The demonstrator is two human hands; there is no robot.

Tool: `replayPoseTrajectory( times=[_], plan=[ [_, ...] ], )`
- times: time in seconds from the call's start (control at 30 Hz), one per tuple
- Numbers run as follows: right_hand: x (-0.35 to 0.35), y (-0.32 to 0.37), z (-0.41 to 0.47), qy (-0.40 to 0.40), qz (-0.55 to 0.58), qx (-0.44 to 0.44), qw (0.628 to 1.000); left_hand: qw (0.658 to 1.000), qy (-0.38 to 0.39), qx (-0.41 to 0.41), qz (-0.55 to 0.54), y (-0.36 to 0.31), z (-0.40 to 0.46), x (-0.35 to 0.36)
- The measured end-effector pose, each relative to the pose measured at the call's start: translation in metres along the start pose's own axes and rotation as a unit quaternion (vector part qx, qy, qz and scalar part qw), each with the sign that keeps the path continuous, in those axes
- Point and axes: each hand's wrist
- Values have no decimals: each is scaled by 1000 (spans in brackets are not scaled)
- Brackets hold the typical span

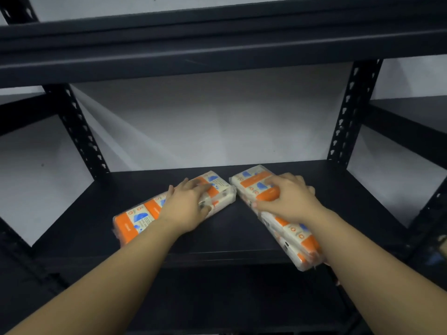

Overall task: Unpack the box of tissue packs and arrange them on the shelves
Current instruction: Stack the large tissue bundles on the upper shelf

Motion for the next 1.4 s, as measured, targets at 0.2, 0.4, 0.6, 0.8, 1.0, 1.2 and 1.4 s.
replayPoseTrajectory(
  times=[0.2, 0.4, 0.6, 0.8, 1.0, 1.2, 1.4],
  plan=[
    [2, 2, -8, 22, 15, 10, 1000, 999, 0, -9, 41, 20, 11, 2],
    [2, 6, -8, -21, 12, 63, 998, 999, -1, -3, 32, 41, 25, -1],
    [0, 1, -9, -50, 11, 107, 993, 999, -15, 40, -27, 27, 46, -4],
    [-7, -20, -14, -61, 2, 124, 990, 984, 7, 128, -126, -11, 72, 7],
    [-17, -50, -23, -61, -6, 131, 990, 967, 67, 173, -175, -74, 100, 24],
    [-38, -84, -41, -17, 28, 131, 991, 913, 121, 246, -302, -137, 119, 38],
    [-41, -99, -69, 3, 51, 133, 990, 904, 140, 292, -278, -153, 140, 48]
  ],
)
Point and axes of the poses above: each hand's wrist, its own z-axis towards the middle knuckle, its own x-axis out of the palm, y = z × x, and after that the axes turned 2 degrees about z, right-handed
